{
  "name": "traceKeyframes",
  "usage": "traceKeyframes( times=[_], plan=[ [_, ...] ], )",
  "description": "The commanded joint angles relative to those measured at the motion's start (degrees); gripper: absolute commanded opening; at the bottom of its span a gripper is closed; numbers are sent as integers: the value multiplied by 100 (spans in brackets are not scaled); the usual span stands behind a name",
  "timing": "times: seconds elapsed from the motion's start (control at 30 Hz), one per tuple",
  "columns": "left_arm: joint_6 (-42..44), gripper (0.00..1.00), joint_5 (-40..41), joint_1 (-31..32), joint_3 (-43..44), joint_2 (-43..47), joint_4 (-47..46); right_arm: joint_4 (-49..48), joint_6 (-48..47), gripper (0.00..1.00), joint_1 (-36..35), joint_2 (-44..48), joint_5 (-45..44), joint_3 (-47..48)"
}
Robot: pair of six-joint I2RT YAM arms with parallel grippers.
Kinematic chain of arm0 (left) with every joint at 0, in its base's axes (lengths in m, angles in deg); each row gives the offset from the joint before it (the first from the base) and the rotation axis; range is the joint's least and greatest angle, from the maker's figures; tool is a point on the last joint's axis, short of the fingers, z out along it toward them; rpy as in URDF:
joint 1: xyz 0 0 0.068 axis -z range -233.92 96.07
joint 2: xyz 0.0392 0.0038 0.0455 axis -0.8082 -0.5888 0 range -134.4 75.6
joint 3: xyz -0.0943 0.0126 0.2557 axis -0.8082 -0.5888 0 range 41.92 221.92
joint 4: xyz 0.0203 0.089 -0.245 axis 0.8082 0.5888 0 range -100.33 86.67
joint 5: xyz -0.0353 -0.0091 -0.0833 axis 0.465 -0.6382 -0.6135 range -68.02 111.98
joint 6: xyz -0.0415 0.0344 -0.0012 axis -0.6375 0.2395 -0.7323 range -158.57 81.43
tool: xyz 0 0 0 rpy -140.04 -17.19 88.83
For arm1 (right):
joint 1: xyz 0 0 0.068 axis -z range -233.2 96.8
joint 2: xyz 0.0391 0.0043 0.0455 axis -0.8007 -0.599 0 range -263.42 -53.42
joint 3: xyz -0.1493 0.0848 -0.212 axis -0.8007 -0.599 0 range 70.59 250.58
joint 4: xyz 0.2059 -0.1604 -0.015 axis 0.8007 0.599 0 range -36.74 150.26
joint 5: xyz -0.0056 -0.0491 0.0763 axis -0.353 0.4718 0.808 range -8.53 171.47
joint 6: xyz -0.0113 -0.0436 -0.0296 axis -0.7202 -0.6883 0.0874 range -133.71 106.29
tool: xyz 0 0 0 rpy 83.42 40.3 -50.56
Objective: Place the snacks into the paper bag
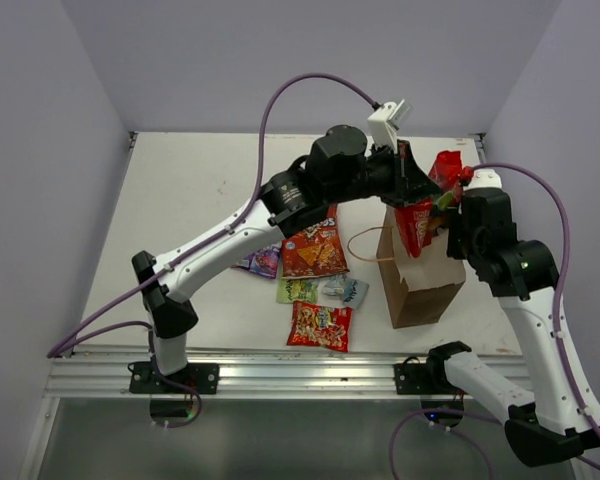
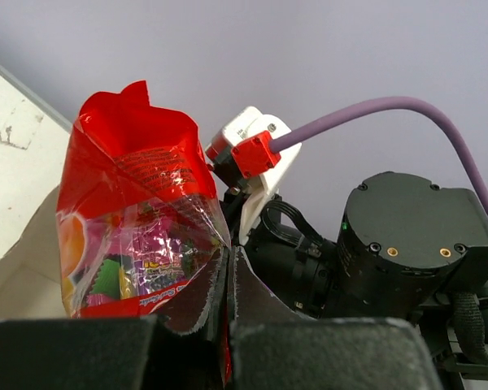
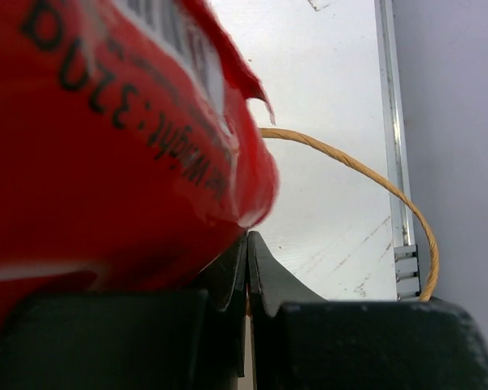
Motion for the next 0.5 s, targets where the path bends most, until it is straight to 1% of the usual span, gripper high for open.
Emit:
traceKeyframes(
  times=[0.0,0.07,0.13,0.23,0.33,0.47],
  plan=[
    [-65,0,-55,158,202,149,-648,-88,68,0,-7,-12,-35,-30],
    [-47,0,-55,166,-89,307,-692,-88,68,0,-7,15,-44,-39],
    [-47,0,-55,175,-564,483,-701,-80,77,0,-7,32,-70,-56],
    [32,0,94,280,-1082,702,-605,-62,77,0,-16,50,-79,-47],
    [84,0,182,351,-1364,799,-455,-53,94,0,-7,59,-79,-47],
    [199,0,-2,421,-1532,765,-595,-53,94,0,-7,41,-70,-56]
  ],
)
